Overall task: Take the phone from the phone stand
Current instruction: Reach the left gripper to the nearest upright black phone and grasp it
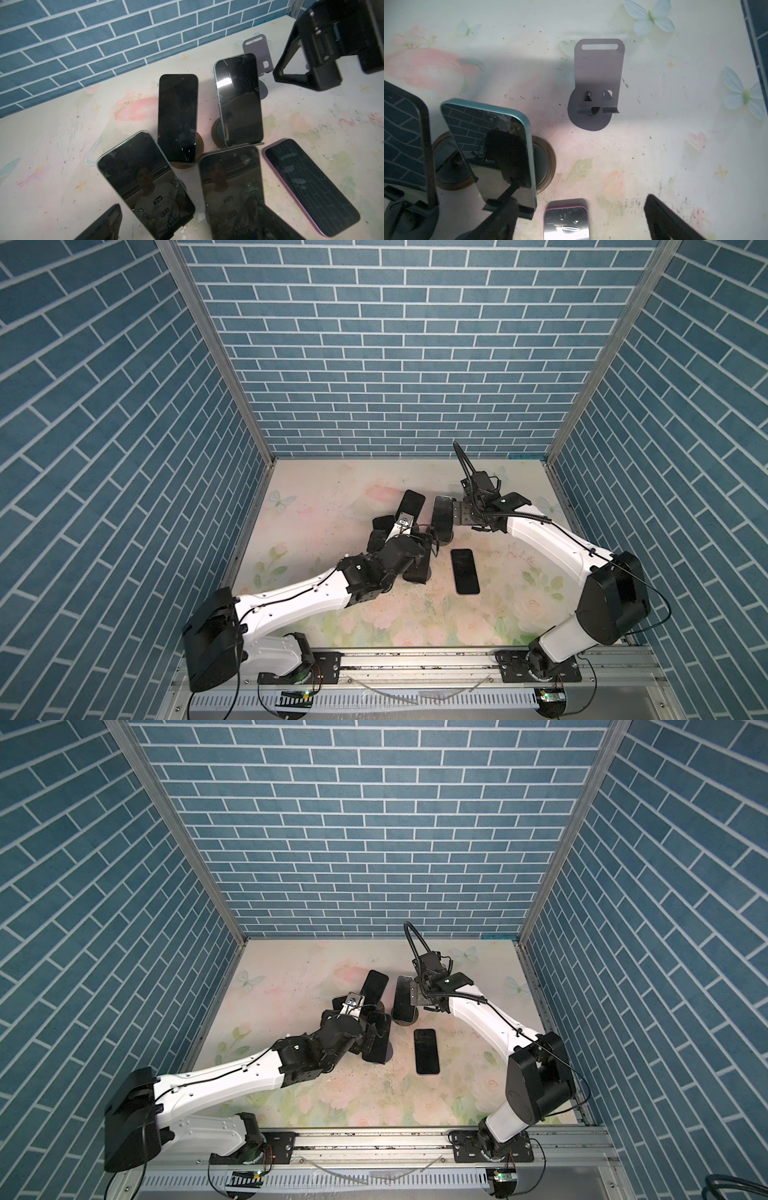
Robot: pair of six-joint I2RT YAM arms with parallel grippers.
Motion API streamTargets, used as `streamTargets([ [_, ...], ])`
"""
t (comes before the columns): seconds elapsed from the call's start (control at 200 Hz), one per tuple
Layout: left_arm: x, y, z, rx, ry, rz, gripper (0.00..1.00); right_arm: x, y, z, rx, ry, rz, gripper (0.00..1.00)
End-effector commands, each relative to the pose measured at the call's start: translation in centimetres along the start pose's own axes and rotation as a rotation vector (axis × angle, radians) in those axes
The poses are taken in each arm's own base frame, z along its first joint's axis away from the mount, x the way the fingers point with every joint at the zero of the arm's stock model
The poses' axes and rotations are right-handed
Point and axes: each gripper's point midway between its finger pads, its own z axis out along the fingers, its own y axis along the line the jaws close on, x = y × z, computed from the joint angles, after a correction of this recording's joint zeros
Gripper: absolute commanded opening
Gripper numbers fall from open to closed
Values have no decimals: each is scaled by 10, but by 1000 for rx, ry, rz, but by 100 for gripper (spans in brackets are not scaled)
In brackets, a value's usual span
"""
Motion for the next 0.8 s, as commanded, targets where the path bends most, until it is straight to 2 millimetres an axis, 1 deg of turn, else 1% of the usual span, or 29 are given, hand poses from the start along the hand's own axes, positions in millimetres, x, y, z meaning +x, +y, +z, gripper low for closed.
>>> streamTargets([
  [0.0,9,-6,5,-47,75,-22,100,9,-32,-3,71,2,23,97],
  [0.115,16,-16,11,-42,147,-88,100,15,-55,-1,83,13,68,97],
  [0.21,25,-23,16,-40,205,-109,100,23,-73,-1,102,16,97,97],
  [0.34,37,-31,23,-35,262,-100,100,32,-89,-2,116,21,121,97],
  [0.605,51,-59,37,69,314,-70,100,41,-92,2,97,38,127,98],
  [0.69,53,-64,41,81,322,-59,100,43,-91,4,91,46,128,98],
  [0.795,58,-64,45,70,338,-40,100,44,-89,6,83,51,128,98],
])
